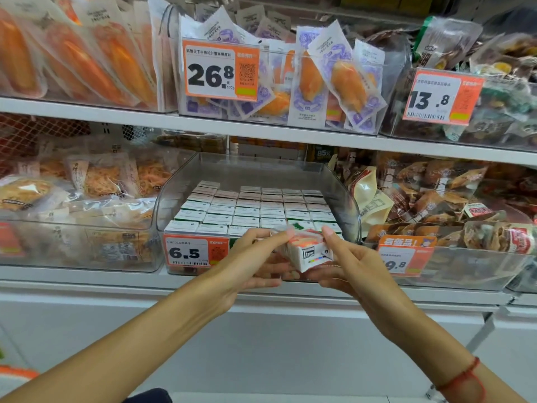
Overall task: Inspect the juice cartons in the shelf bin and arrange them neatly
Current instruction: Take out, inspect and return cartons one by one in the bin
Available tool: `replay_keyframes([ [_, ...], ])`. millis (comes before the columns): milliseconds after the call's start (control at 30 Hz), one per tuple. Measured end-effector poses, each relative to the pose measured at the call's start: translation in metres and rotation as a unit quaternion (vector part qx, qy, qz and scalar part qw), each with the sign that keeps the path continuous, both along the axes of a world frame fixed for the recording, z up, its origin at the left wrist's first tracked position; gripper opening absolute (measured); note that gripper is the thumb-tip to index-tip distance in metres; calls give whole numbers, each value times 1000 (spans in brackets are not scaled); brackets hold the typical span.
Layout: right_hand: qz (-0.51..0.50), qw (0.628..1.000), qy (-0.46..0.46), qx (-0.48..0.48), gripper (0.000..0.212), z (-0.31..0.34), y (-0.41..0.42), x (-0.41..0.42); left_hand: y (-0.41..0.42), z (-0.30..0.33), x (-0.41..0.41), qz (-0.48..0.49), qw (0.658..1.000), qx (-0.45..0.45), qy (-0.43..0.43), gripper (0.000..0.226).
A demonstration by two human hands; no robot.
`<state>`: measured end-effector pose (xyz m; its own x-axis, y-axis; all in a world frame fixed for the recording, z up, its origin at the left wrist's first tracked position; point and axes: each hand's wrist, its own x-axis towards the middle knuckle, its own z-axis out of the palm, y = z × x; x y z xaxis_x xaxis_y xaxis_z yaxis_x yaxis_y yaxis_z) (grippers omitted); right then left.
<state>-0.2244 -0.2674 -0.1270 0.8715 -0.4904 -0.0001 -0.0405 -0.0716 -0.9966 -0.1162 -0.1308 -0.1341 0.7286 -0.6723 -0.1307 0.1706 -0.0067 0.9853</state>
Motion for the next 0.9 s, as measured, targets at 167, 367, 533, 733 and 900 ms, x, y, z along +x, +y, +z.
replay_keyframes([
  [167, 27, 994, -44, 95, 38, 8, 2, 0, -6, 0, -2, 54, 985, -64, -150, 40],
  [367, -86, 978, -131, -135, 48, 6, 1, -3, -4, 4, 0, 29, 990, -34, -134, 29],
  [533, -89, 854, -205, -469, 51, -5, 0, -1, -2, 11, 3, -17, 995, -94, -14, 46],
  [733, 18, 974, -74, -214, 49, 1, -3, 3, 0, 8, 10, -29, 992, -124, 22, 38],
  [900, 57, 992, -74, -79, 52, -2, -6, 4, 1, 5, 14, -26, 991, -130, 17, 19],
])
